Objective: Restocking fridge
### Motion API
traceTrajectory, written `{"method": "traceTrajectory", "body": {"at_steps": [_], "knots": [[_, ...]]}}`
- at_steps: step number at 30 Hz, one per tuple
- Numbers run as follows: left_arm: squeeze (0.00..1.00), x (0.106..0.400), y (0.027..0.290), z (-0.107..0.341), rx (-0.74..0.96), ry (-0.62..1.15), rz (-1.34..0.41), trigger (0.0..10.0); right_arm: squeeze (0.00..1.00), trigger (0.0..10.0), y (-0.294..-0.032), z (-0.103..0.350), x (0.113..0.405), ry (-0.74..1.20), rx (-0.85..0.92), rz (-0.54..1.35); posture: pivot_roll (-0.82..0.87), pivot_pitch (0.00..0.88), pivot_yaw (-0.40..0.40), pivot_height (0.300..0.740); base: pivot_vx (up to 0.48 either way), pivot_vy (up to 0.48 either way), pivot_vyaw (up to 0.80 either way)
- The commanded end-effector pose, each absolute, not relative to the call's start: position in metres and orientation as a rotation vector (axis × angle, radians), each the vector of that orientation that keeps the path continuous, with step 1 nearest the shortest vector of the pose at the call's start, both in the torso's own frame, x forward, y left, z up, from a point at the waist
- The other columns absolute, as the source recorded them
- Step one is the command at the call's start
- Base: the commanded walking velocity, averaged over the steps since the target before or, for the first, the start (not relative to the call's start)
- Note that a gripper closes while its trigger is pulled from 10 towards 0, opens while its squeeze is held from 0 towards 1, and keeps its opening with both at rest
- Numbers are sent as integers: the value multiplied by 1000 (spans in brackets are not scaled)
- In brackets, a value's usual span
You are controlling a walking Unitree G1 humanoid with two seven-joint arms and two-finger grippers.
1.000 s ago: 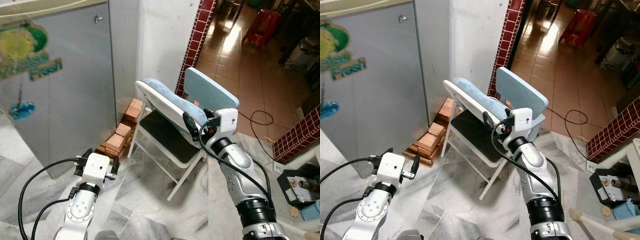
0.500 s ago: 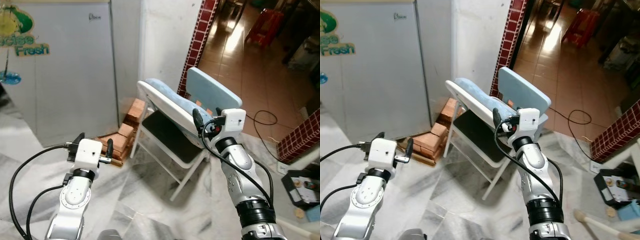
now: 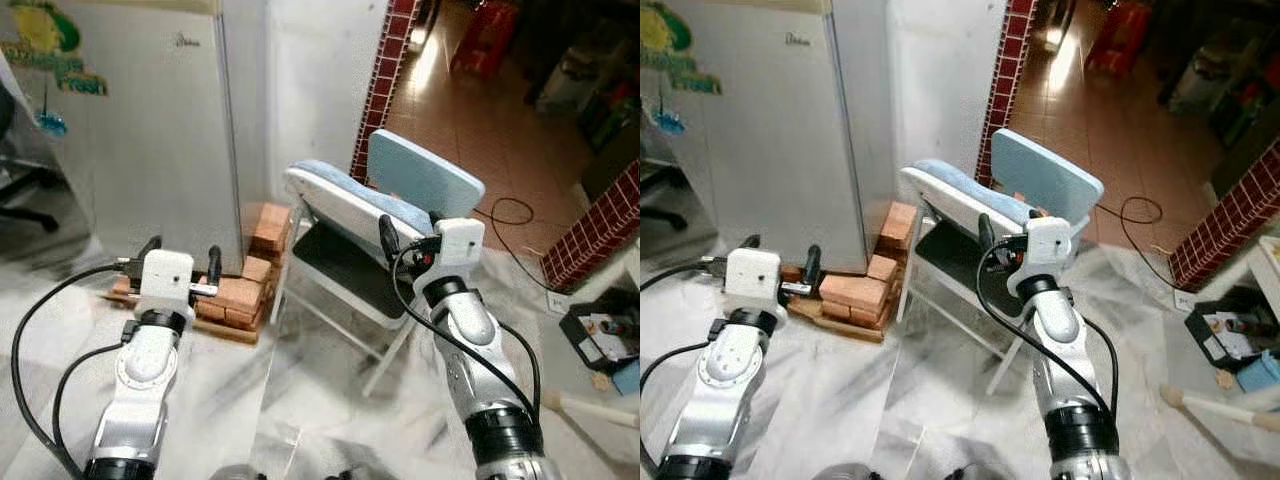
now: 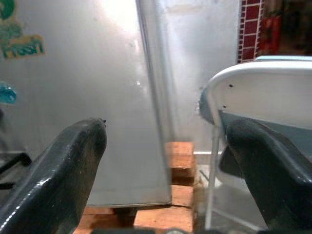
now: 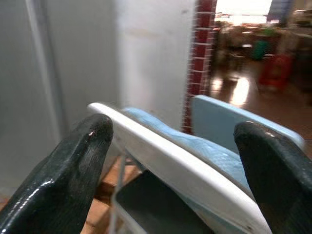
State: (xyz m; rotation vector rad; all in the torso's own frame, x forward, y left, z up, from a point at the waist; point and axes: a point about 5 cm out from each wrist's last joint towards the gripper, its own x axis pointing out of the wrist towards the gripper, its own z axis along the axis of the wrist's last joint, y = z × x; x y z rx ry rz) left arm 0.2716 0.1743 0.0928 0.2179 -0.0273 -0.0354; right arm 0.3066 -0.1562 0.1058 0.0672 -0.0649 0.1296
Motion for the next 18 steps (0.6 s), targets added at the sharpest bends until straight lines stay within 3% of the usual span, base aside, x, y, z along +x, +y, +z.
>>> {"method": "traceTrajectory", "body": {"at_steps": [1,3,4,5,6,8,10,14,16,17,18], "knots": [[0,275,182,98,216,-44,-22,10000,0,10000,-154,107,308,-68,72,126,62,0,-66,740,0,458,0],[145,276,184,98,204,-42,-28,10000,0,10000,-153,106,308,-61,74,126,63,0,-63,740,0,458,-278],[145,276,185,98,199,-40,-28,10000,0,10000,-152,105,308,-61,72,127,64,0,-60,740,0,458,-800],[329,275,185,98,193,-36,-43,10000,0,10000,-152,106,308,-62,70,126,63,0,-58,740,0,458,-800],[443,274,185,98,193,-34,-51,10000,0,10000,-152,106,308,-63,69,125,62,0,-56,740,0,454,-800],[945,271,185,95,185,-20,-66,10000,0,10000,-156,103,307,-55,71,106,62,0,-51,740,0,458,-547],[1000,270,185,94,190,-22,-61,10000,0,10000,-157,102,307,-50,74,103,62,0,-49,740,0,456,-525],[1000,268,187,92,176,-17,-43,10000,0,10000,-161,102,306,-58,86,83,51,0,-36,740,0,456,0],[937,267,189,92,174,-14,-30,10000,0,10000,-165,102,307,-57,48,58,49,0,-34,740,0,456,0],[843,267,189,91,169,-11,-34,10000,0,10000,-168,101,307,-47,64,31,49,0,-33,740,0,450,0],[843,267,189,91,169,-11,-34,10000,0,10000,-168,101,307,-47,64,31,49,0,-33,740,0,450,0]]}}
